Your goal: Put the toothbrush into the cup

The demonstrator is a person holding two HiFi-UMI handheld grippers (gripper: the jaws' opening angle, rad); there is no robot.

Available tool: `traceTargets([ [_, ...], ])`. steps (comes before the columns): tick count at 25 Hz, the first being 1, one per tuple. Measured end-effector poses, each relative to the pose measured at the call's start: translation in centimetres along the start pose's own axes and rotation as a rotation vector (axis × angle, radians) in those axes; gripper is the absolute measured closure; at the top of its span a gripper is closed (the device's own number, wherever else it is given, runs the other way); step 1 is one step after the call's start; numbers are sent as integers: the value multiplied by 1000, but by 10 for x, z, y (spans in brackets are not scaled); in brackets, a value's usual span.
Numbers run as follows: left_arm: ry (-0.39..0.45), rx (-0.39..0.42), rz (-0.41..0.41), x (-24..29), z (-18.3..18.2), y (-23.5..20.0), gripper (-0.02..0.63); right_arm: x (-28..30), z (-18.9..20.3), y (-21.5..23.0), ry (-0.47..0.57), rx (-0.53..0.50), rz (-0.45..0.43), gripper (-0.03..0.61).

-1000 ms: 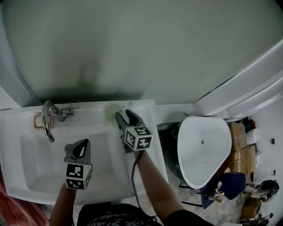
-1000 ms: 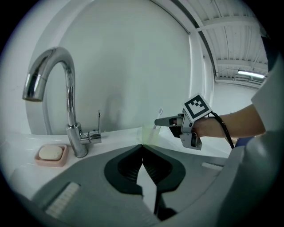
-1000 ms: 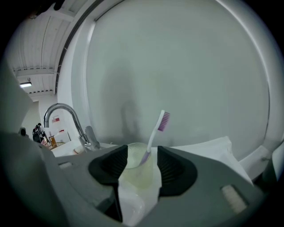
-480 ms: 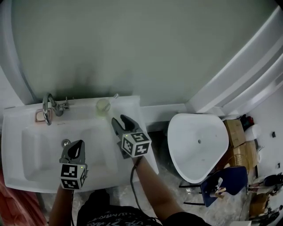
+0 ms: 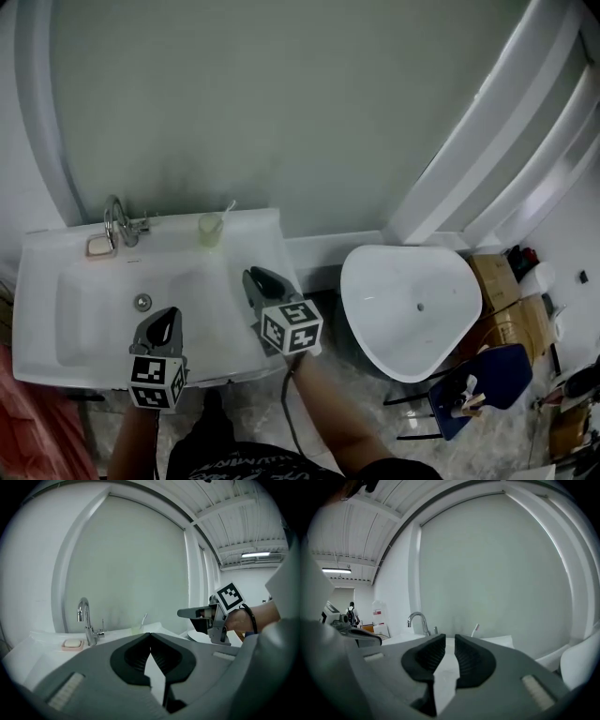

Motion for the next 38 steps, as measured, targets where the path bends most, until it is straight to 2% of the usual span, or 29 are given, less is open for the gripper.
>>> traceTargets([
  [7, 14, -2, -13, -49, 8, 36, 606, -66, 13, -20, 24, 19, -3, 573],
  [20, -15, -16, -41, -167, 45, 119, 606, -195, 64, -70, 6, 53, -50, 574],
  [27, -57, -42, -49, -210, 68, 134, 606, -222, 95, -90, -25, 99, -60, 574],
  [38, -97, -89, -11, -241, 103, 145, 606, -235, 114, -123, -52, 79, -88, 574],
])
Point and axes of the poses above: the fingertips, and each gripper's own axes: x forward along the fingers, y to its right, z out of its underside, the point moved 3 cm from there along -x, backward along the fingers, and after that the axes turned 5 degrees about x, right-handed, at the moved point
